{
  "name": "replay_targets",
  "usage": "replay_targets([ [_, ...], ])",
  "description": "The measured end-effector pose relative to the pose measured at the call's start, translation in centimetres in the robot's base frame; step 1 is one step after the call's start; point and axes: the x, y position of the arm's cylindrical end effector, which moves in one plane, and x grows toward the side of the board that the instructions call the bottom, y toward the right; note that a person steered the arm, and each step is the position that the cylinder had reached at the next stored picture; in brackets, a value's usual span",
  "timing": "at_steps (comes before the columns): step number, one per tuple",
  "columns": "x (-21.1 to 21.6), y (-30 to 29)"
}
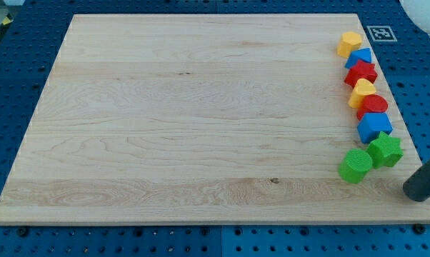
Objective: Push the green star into the right of the green circle
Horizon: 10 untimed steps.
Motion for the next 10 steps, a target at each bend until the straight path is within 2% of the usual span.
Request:
replay_targets([
  [3,-1.7,-6.6],
  [4,-1.8,-7.0],
  [6,1.0,-3.8],
  [9,-5.6,5.0],
  [10,-6.3,1.9],
])
